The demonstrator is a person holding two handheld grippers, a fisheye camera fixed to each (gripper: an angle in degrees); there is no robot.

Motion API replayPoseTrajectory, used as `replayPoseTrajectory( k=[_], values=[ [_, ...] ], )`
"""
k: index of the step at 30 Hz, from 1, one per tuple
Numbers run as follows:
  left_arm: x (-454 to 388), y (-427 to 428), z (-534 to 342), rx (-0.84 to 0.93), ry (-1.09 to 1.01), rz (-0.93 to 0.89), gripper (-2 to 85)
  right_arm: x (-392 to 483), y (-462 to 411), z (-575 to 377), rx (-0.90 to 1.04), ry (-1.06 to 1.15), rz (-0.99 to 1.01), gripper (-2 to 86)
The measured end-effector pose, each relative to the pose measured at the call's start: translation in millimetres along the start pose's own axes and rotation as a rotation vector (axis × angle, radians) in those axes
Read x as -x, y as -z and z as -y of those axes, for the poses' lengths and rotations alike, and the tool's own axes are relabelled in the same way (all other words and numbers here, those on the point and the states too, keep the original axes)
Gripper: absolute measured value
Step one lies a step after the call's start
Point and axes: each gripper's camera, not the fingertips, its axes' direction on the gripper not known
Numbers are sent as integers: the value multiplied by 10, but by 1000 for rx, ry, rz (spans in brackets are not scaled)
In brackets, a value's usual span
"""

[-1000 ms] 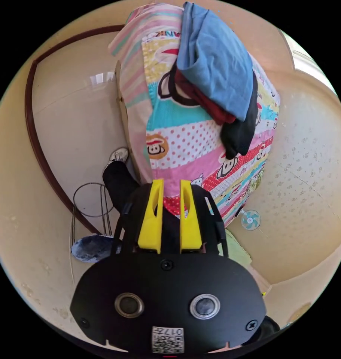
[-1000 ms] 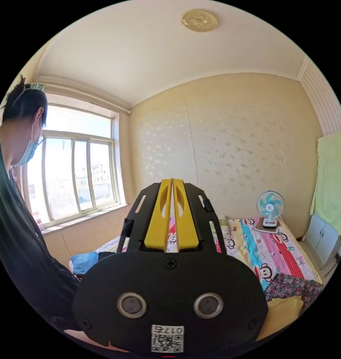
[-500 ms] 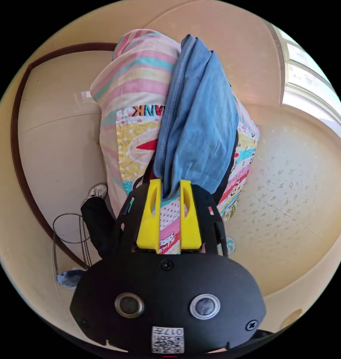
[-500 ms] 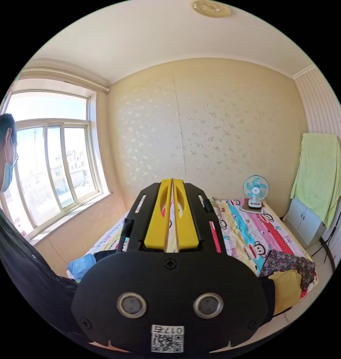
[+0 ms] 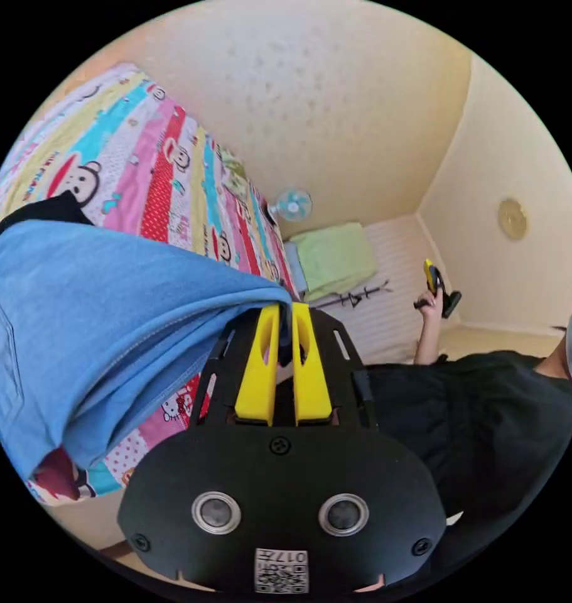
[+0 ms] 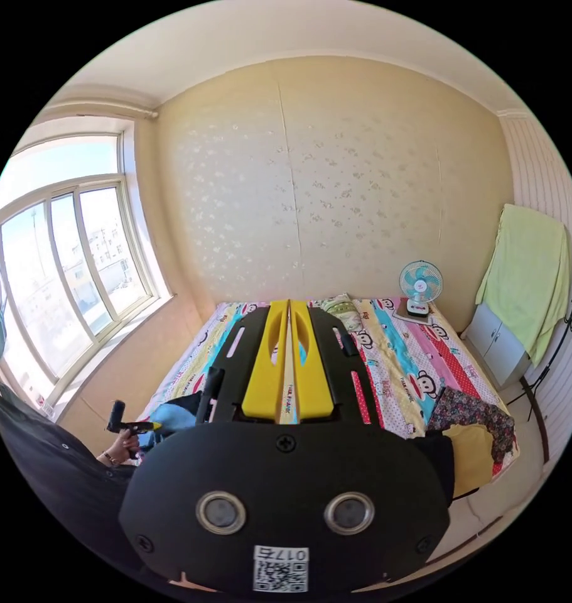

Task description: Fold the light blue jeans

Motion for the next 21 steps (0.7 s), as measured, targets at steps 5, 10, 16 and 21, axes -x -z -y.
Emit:
replayPoseTrajectory(
  k=[5, 10, 16, 21],
  values=[
    [111, -980, -344, 274, 143, -36, 80, 63, -97, -75, 59, 11, -24, 4],
    [733, -70, -1265, -370, 587, 13, 83, 67, -122, -175, 107, 9, -85, 5],
    [925, 596, -2780, -804, 1185, 380, 176, 30, -254, -310, 114, -77, 45, 6],
    [1437, 239, -3081, -747, 1153, 143, 145, 46, -531, -434, 153, -130, 232, 5]
  ],
)
